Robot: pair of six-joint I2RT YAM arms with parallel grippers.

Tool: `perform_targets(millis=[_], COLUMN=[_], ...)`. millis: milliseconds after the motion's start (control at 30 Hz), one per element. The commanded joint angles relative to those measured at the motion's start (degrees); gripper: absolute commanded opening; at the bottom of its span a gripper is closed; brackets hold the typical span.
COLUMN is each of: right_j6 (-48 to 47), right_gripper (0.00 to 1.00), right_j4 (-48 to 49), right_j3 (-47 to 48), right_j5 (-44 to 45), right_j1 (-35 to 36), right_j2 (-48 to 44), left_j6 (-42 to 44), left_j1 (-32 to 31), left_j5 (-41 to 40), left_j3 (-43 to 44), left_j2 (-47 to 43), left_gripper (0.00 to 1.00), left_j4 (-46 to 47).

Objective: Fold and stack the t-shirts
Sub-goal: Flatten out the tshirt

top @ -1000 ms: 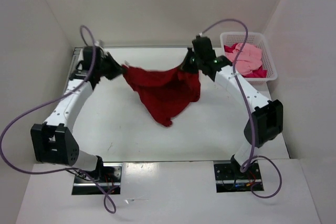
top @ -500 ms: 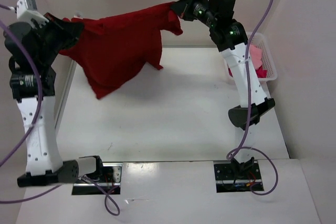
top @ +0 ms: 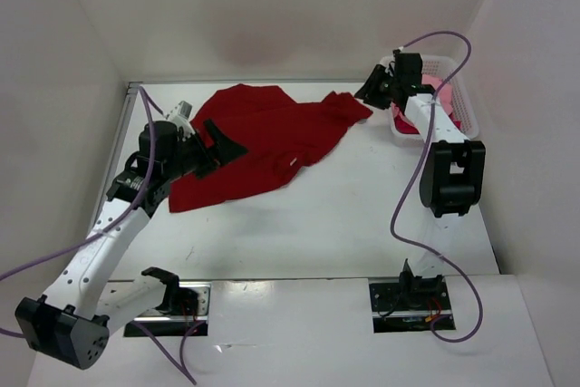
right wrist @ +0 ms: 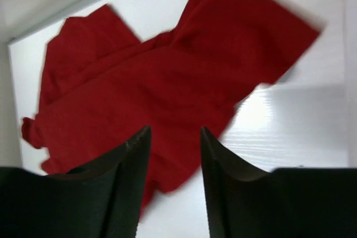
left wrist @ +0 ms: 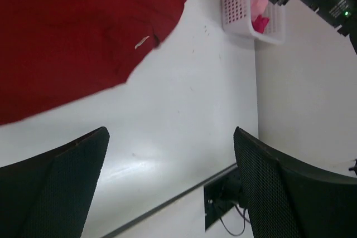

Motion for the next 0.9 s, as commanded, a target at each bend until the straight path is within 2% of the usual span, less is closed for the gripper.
perform_targets(millis=[0,100,133,167,200,233,300,367,400,433,500,567,600,767,867], right_j6=[1.23,1.24,1.76,2.28,2.81,3.95,5.53,7.99,8.87,10.27,11.78,14.76,15.73,20.04,20.66], right_gripper=[0.48,0.48,0.33,0.27,0.16,0.12,0.09,0.09,0.12,0.23,0.35,0.47,0.49,0.58,0.59], right_j4=[2.62,-1.59,-2.39,-2.4,-2.4,-2.4,-0.92,0.93,2.25,2.96,4.1,4.89,4.9,6.13,7.01], right_j3=[3.08,2.39,0.47,-1.12,-4.44,-6.3,-12.78,-16.85,-20.09,-21.6,-25.37,-27.84,-30.03,-34.53,-34.01], right_j5=[1.13,4.44,5.16,5.17,4.56,4.56,4.56,3.24,2.72,2.71,3.75,5.26,5.87,11.14,9.75], right_j1=[3.57,7.87,10.67,12.09,13.58,15.17,19.91,24.29,25.8,27.21,30.54,31.18,31.18,31.18,31.18], right_j2=[-4.51,-5.74,-6.27,-7.49,-8.02,-8.64,-10.92,-12.5,-13.73,-14.35,-14.97,-14.97,-14.97,-14.45,-10.76], left_j6=[0.88,3.87,4.83,6.41,6.43,7.3,8.71,10.2,10.21,9.07,6.27,5.55,4.94,5.46,5.99], left_j1=[-0.16,0.36,0.98,2.72,3.78,5.1,8.79,11.25,14.05,15.99,22.04,24.79,25.5,26.12,26.12], left_j5=[-3.99,-6.88,-6.89,-6.89,-8.11,-8.73,-11.1,-15.48,-16.72,-15.26,-12.44,-10.85,-10.85,-10.85,-10.32], left_j3=[1.14,1.93,1.94,3.24,4.04,4.91,7.89,9.75,10.45,10.46,8.62,7.13,7.12,9.05,12.21], left_j2=[0.73,6.43,8.12,9.79,13.46,15.41,21.02,26.29,27.8,29.04,31.5,33.26,33.79,38.26,43.18], left_gripper=[0.99,0.99,0.99,0.95,0.87,0.78,0.7,0.69,0.69,0.75,0.76,0.78,0.81,0.84,0.85], left_j4=[6.39,6.4,7.0,7.53,7.54,7.54,7.54,8.15,8.15,8.15,10.96,13.15,13.16,15.1,14.05])
